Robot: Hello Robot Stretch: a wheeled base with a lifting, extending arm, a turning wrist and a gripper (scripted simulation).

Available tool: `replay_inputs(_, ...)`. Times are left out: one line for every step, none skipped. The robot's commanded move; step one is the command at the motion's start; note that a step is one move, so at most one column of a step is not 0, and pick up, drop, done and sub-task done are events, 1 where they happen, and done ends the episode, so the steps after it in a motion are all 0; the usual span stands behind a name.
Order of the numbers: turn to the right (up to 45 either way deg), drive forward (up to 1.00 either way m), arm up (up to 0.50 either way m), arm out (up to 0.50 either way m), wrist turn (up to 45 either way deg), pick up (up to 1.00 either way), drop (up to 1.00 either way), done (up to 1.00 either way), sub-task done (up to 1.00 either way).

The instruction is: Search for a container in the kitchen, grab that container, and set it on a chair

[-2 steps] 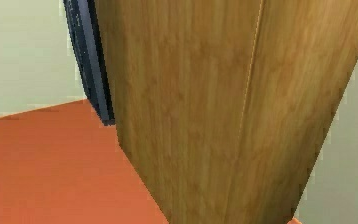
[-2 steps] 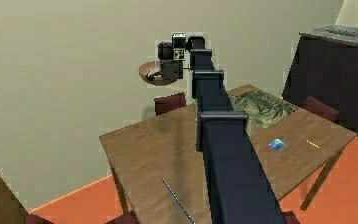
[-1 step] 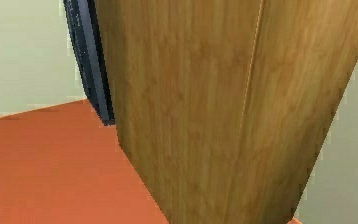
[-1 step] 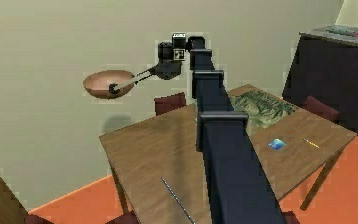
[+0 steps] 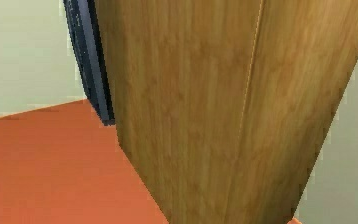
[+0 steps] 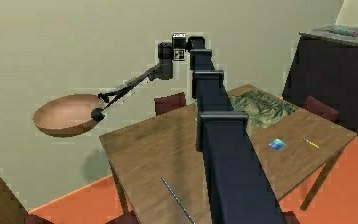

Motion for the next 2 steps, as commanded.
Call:
replay_inputs(0.0, 0.00, 0.00, 0.00, -30.0, 0.00, 0.00, 0.00, 0.00)
replay_inputs(0.0, 0.00, 0.00, -0.44, 0.0, 0.00, 0.00, 0.00, 0.00)
